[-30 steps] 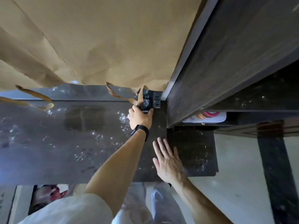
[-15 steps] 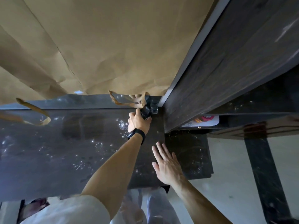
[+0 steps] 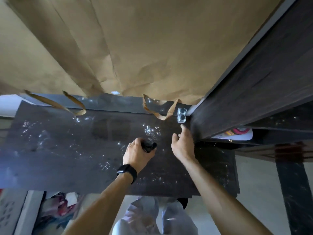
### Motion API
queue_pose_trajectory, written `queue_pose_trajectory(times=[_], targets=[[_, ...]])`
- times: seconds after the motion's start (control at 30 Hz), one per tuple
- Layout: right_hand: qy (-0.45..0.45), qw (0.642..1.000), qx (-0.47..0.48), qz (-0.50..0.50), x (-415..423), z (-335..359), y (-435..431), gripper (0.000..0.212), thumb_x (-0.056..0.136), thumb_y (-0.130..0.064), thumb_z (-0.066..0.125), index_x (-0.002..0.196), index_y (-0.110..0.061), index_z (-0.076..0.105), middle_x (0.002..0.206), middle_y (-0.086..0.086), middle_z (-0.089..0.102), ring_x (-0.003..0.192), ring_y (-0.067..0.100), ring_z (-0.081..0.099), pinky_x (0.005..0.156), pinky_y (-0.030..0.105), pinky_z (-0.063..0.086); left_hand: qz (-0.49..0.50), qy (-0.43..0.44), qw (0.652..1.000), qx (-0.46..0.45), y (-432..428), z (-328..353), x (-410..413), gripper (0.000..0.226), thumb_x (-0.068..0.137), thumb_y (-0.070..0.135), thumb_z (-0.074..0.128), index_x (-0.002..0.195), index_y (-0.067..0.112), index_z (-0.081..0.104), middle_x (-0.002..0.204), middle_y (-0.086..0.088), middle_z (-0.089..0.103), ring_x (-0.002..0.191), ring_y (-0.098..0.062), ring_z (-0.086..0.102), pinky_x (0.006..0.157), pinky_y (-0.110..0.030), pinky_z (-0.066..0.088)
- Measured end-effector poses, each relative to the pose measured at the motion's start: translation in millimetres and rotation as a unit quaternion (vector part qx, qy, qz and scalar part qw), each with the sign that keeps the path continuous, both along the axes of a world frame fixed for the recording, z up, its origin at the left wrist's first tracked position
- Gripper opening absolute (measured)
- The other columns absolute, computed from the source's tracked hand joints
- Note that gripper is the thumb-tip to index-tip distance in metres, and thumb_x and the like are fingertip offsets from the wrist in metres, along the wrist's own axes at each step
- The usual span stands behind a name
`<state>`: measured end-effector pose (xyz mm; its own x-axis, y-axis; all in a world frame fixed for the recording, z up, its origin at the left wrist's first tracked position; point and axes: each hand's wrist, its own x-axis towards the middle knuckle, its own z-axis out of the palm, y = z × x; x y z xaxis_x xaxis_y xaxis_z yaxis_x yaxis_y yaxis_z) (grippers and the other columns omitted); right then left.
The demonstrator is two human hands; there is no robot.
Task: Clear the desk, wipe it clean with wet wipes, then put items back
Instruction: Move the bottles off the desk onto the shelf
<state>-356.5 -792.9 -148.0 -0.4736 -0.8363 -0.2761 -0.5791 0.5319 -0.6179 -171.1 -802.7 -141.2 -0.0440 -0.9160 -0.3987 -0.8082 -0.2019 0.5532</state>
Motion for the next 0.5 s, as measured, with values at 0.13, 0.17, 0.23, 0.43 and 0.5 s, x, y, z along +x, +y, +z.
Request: queue_pose_trajectory(times=[0.13,0.17,0.23,0.43,0.5], targets=[[0.044,0.992,0.104,-0.062,8,-7,-64,0.077,0.098,-0.031,0.053,0.153,0.003,0.011,0.153,0.022,0.027,0.133,0.040,0.042,0.102,0.042,0.040,0.036,0.000,0.999,-0.004,15,8,52,0.053,0.072,0.058,0.075,0.111,0.025,0.060,0.108,0.006,0.065,0.103,-0.019,0.060,0.083,-0.034,0.052],[0.068,0.987,0.131,-0.072,7,-11,-74,0.078,0.098,-0.032,0.054,0.153,0.003,0.011,0.151,0.023,0.026,0.131,0.042,0.043,0.099,0.045,0.043,0.041,-0.003,0.999,-0.006,18,10,61,0.056,0.072,0.059,0.075,0.114,0.026,0.060,0.110,0.006,0.066,0.105,-0.018,0.059,0.085,-0.033,0.052],[0.095,0.978,0.157,-0.102,1,-26,-88,0.075,0.097,-0.034,0.055,0.150,0.001,0.017,0.146,0.022,0.029,0.127,0.044,0.045,0.094,0.049,0.046,0.053,-0.002,0.999,-0.015,25,15,75,0.059,0.072,0.062,0.074,0.118,0.028,0.059,0.114,0.008,0.065,0.107,-0.016,0.058,0.087,-0.032,0.051],[0.109,0.970,0.194,-0.097,-9,-39,-89,0.065,0.094,-0.022,0.057,0.144,0.002,0.024,0.142,0.024,0.031,0.123,0.044,0.048,0.091,0.052,0.048,0.073,-0.005,0.997,-0.025,48,22,91,0.057,0.072,0.066,0.071,0.114,0.031,0.056,0.107,0.012,0.064,0.100,-0.013,0.058,0.082,-0.027,0.050],[0.088,0.983,0.141,-0.074,-7,-31,-66,0.049,0.094,-0.032,0.053,0.129,0.001,0.041,0.134,0.024,0.043,0.119,0.044,0.051,0.094,0.052,0.048,0.068,0.008,0.997,-0.022,54,24,85,0.056,0.070,0.067,0.072,0.111,0.031,0.057,0.105,0.013,0.065,0.100,-0.012,0.059,0.082,-0.026,0.050]])
